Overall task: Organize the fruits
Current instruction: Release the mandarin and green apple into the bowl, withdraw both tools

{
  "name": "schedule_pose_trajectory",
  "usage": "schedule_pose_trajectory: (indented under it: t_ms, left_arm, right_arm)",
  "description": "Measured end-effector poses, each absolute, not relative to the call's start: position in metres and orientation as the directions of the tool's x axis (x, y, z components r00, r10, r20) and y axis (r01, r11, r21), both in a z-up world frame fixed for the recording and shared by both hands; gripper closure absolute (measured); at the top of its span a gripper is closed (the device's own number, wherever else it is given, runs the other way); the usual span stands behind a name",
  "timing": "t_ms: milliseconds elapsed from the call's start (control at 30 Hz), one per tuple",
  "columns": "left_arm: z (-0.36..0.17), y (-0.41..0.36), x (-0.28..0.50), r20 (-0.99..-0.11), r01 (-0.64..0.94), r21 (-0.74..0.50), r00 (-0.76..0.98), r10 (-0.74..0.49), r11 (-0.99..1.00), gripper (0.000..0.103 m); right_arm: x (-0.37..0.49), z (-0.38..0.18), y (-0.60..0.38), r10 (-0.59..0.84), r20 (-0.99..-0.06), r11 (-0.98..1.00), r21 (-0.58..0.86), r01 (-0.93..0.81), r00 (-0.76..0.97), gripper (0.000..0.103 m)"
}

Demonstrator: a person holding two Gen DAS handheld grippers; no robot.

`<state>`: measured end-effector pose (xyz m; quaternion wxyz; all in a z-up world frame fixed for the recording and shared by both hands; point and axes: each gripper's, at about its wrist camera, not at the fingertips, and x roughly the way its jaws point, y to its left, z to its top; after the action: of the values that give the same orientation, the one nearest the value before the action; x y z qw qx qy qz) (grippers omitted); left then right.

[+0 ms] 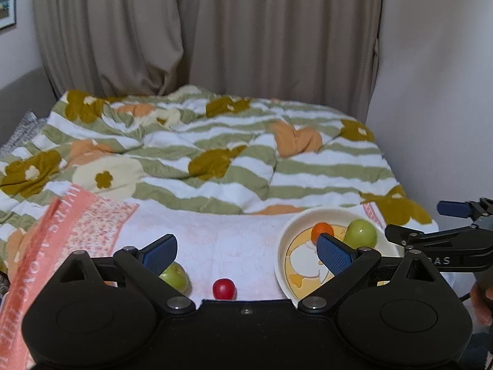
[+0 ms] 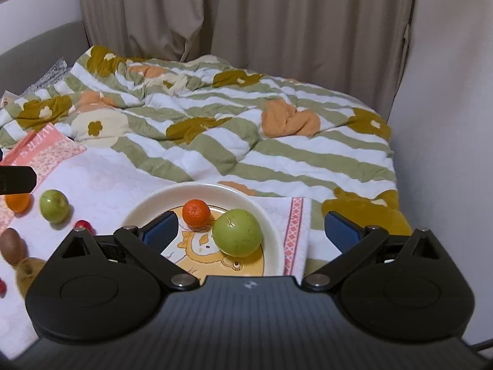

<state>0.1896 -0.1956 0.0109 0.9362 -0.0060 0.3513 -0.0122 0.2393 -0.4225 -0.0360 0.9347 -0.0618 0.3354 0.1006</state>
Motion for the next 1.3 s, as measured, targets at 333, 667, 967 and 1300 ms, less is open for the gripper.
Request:
schedule_pose_trajectory:
  t_ms: [333,667,967,1300]
  left_arm:
    - [0.045,-0.179,0.114,-0.572,-0.072,0.008,0.818,0.063,0.997,0.003]
    - [0.042,-0.124,0.056,-0.527,-0.162,0.063,0.832,0.17,0.985,0.0]
    - [0.023,-0.049,0.035,-0.54,-0.132,0.074,0.828,0.151,0.989,0.0]
    - [-0.002,0.03,0.033,-0.583,-0.041,0.082,0.808,0.081,0.996,0.0]
  right_arm:
    - [0.177,0.01,-0.421,0.192,-0.602,0.964,-0.034,-0.265,0.775,0.0]
    - [0.131,0.012,-0.389,0.228,-0.644,0.96,0.025,-0.277,0.73,0.0]
    - [0.096,0.004,-0.326,0.199,-0.646,0.975,0.058,-0.213,0.737,0.0]
    - [0.073,-0.016,-0.237,0.155,-0.661,0.987,0.078,-0.139,0.734,0.0]
